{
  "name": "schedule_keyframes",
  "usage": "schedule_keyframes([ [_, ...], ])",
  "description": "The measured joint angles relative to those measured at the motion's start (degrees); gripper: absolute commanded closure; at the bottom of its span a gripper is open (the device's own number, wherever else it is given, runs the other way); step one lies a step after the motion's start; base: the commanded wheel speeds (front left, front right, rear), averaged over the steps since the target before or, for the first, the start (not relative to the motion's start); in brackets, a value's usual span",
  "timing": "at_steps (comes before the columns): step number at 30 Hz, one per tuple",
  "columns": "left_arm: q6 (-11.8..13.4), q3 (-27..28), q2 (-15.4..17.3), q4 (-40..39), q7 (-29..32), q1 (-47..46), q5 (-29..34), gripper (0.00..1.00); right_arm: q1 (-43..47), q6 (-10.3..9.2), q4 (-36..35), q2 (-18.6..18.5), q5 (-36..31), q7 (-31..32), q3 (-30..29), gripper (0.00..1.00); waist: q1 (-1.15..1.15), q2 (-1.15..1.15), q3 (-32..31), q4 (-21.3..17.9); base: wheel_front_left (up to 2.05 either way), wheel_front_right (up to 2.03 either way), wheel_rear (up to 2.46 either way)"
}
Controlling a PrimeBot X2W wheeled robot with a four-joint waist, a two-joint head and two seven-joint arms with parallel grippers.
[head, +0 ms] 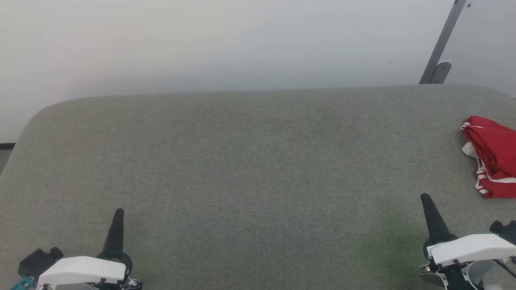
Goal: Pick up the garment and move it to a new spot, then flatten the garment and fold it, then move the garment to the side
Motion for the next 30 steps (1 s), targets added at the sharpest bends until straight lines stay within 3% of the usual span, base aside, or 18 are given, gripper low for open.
schedule_keyframes([
  [30,0.0,-0.04,-2.01,-0.89,4.19,-2.19,-11.83,1.0,-1.37,0.0,-0.38,1.34,14.92,3.08,-0.58,1.0,0.0,0.0,0.13,0.13,0.0,0.0,0.0],
])
